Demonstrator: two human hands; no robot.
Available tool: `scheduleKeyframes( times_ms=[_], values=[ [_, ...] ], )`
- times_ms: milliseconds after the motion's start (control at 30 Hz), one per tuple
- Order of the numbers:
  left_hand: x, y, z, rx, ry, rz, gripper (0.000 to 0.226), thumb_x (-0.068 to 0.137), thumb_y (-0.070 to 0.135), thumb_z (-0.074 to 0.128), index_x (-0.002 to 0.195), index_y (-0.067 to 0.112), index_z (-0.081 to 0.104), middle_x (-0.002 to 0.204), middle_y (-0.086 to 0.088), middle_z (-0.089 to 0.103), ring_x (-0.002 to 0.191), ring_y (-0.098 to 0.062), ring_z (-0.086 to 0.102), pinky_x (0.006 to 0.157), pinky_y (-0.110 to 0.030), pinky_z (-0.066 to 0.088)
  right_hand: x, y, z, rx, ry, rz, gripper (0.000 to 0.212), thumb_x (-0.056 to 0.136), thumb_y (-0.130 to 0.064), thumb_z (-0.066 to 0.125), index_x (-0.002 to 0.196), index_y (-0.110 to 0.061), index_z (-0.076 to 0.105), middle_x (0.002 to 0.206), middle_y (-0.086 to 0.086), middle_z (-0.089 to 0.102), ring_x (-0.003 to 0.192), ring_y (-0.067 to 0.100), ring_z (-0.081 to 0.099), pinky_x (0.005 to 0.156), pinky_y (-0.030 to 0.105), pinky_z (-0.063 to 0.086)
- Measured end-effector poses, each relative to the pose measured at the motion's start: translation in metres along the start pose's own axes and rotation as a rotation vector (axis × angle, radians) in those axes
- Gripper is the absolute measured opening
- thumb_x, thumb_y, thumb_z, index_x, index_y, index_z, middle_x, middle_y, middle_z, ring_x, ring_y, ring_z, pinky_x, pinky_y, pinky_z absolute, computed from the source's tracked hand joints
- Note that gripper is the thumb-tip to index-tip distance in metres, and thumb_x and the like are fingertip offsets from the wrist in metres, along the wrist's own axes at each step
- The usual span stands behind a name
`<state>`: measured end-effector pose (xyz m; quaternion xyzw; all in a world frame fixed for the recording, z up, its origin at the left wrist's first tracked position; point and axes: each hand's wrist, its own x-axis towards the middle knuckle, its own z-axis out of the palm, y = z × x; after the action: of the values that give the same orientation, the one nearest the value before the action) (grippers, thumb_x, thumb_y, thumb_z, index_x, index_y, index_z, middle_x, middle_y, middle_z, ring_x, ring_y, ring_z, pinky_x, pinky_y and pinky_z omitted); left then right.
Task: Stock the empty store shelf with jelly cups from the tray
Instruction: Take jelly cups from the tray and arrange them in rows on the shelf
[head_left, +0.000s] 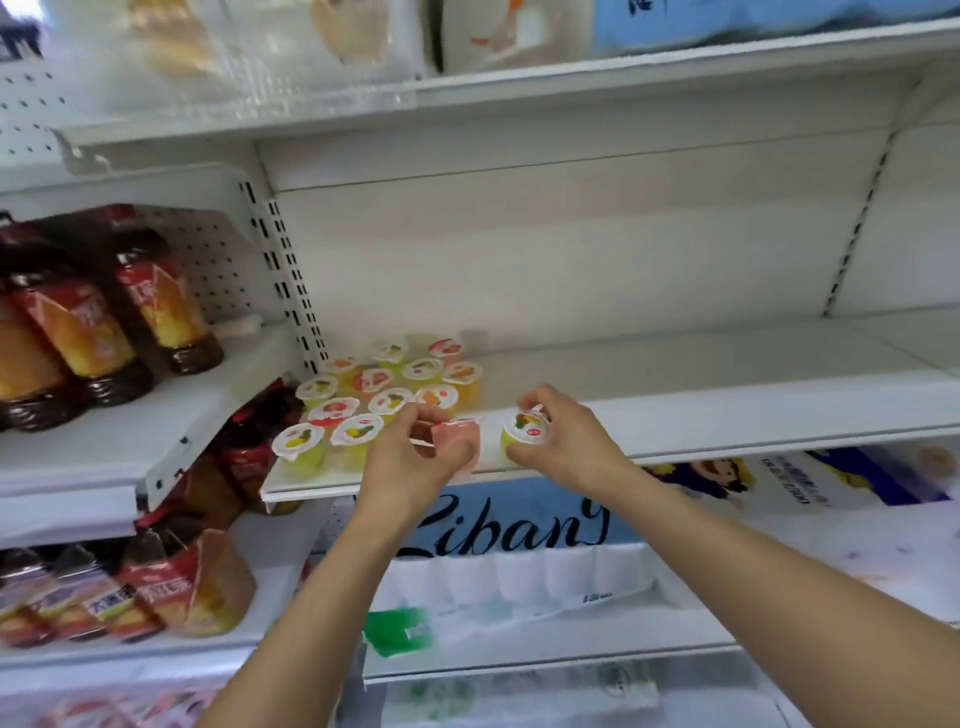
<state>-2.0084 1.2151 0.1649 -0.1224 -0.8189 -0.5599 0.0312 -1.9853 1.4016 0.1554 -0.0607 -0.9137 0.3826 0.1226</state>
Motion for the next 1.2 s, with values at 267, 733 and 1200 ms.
scheduleKeyframes(
  times_ms=[267,733,1200],
  values=[
    [0.016,-0.017,-0.050,0.043,0.105,0.054,0.029,0.074,0.036,0.080,0.093,0.031,0.059,0.087,0.013,0.065,0.076,-0.007,0.063,0.063,-0.020,0.049,0.041,-0.027,0.049,-0.151,-0.034,-0.036,0.051,0.078,-0.029,0.072,0.122,-0.022,0.046,0.120,0.003,0.051,0.100,0.021,0.054,0.079,0.032,0.045],
    [0.040,-0.013,-0.058,-0.050,0.145,0.130,0.047,0.071,0.031,0.084,0.106,0.031,0.052,0.094,0.009,0.064,0.071,-0.001,0.063,0.063,-0.019,0.054,0.040,-0.063,0.036,0.129,0.001,-0.254,0.051,0.080,-0.063,0.057,0.128,-0.047,0.050,0.123,-0.017,0.056,0.117,0.002,0.048,0.101,0.035,0.041],
    [0.042,-0.070,-0.090,0.967,0.204,0.405,0.042,0.055,0.044,0.088,0.093,0.036,0.072,0.100,0.012,0.071,0.110,-0.020,0.053,0.094,-0.040,0.024,0.028,-0.084,0.077,-0.243,-0.049,-0.220,0.021,0.079,-0.033,0.067,0.088,-0.027,0.049,0.104,-0.002,0.053,0.086,0.019,0.055,0.072,0.032,0.047]
  ],
)
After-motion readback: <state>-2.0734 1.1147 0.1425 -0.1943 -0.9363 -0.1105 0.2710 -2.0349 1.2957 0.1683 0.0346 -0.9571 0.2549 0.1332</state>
